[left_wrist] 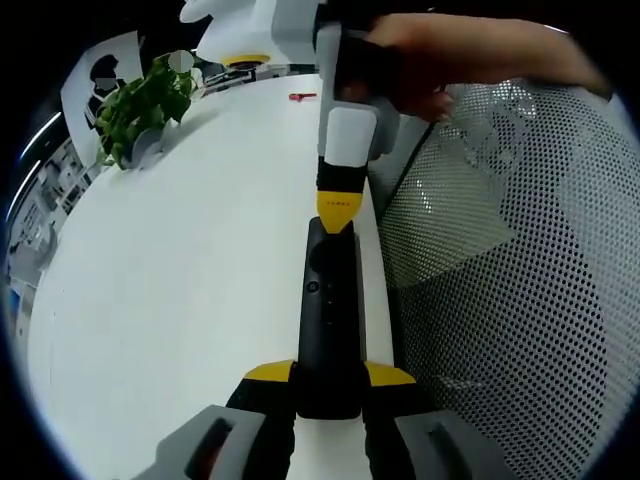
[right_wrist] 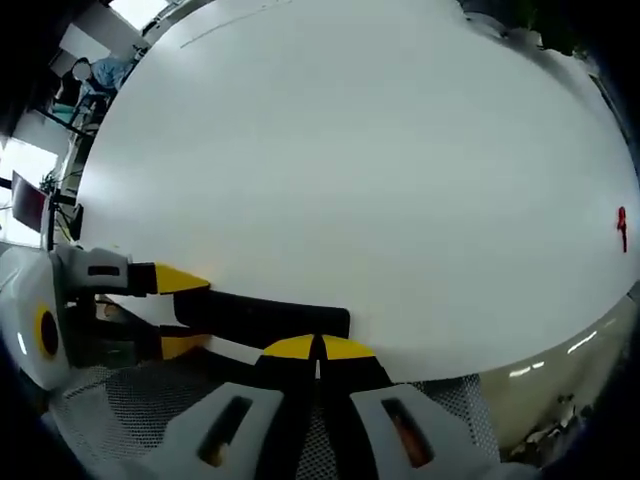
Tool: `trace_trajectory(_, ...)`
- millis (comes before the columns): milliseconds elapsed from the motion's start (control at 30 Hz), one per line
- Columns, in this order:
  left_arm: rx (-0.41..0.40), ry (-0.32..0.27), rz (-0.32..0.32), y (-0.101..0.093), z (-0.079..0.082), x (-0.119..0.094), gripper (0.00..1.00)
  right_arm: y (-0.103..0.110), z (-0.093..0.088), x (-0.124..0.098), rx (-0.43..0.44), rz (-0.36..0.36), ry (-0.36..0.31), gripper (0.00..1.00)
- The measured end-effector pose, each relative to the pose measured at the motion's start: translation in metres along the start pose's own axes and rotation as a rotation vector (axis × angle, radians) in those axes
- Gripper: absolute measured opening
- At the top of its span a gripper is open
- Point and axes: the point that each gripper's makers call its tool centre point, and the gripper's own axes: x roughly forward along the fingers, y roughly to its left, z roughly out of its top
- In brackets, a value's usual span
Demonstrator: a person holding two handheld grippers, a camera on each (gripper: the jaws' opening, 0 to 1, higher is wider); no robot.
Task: Press the specified remote control buttons in sequence, fully releasing each button before pressing the next.
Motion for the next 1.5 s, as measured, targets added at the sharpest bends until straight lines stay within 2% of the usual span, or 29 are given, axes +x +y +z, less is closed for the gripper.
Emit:
trace_trajectory(200,0.003,-0.001,0.000,0.000,0.000,0.000,0.25,-0.001,0.000,0.000,0.046,0.034,0.000,0.00)
trace_trajectory(367,0.002,-0.001,0.000,0.000,0.000,0.000,0.25,0.009,0.000,-0.002,0.053,0.080,-0.001,0.00)
trace_trajectory(900,0.002,0.001,0.000,0.000,0.000,0.000,0.25,0.017,-0.001,0.004,0.017,0.109,0.019,0.00)
trace_trajectory(1333,0.000,0.000,-0.001,0.000,0.000,0.000,0.25,0.017,-0.002,0.004,-0.009,0.089,0.018,0.00)
trace_trajectory(1400,-0.001,0.000,-0.001,0.000,0.000,0.000,0.25,0.016,-0.002,0.004,0.019,0.113,0.014,0.00)
trace_trajectory(1467,-0.001,0.000,-0.002,0.000,0.000,0.000,0.25,0.016,-0.001,0.005,0.090,0.153,0.013,0.00)
trace_trajectory(1500,-0.001,0.000,-0.002,0.000,0.000,0.000,0.25,0.014,-0.001,0.005,0.092,0.159,0.015,0.00)
